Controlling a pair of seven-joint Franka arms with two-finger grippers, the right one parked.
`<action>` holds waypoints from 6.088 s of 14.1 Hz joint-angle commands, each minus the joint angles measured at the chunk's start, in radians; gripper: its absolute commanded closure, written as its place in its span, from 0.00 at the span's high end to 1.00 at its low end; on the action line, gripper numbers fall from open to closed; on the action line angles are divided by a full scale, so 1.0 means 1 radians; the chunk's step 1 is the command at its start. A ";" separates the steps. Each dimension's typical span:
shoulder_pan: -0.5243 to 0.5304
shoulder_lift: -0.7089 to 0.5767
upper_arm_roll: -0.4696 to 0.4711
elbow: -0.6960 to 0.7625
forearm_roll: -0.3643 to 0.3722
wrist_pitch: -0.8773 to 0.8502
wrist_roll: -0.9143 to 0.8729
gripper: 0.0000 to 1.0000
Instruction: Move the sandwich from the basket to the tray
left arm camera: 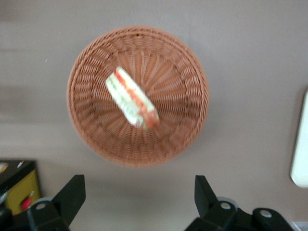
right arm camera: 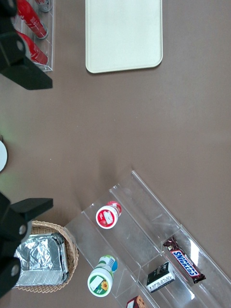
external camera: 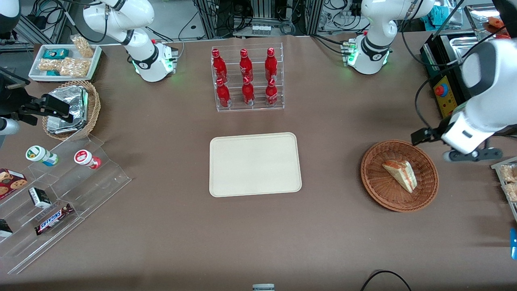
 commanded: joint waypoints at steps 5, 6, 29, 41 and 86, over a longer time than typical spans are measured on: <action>0.034 0.109 0.007 -0.188 -0.007 0.386 -0.013 1.00; 0.035 0.119 0.007 -0.189 -0.010 0.389 -0.053 1.00; -0.060 0.160 -0.010 -0.019 0.019 0.083 -0.675 0.01; -0.555 0.448 -0.016 0.330 -0.034 0.100 -0.590 0.00; -0.194 -0.056 0.024 0.113 -0.039 -0.285 -0.066 1.00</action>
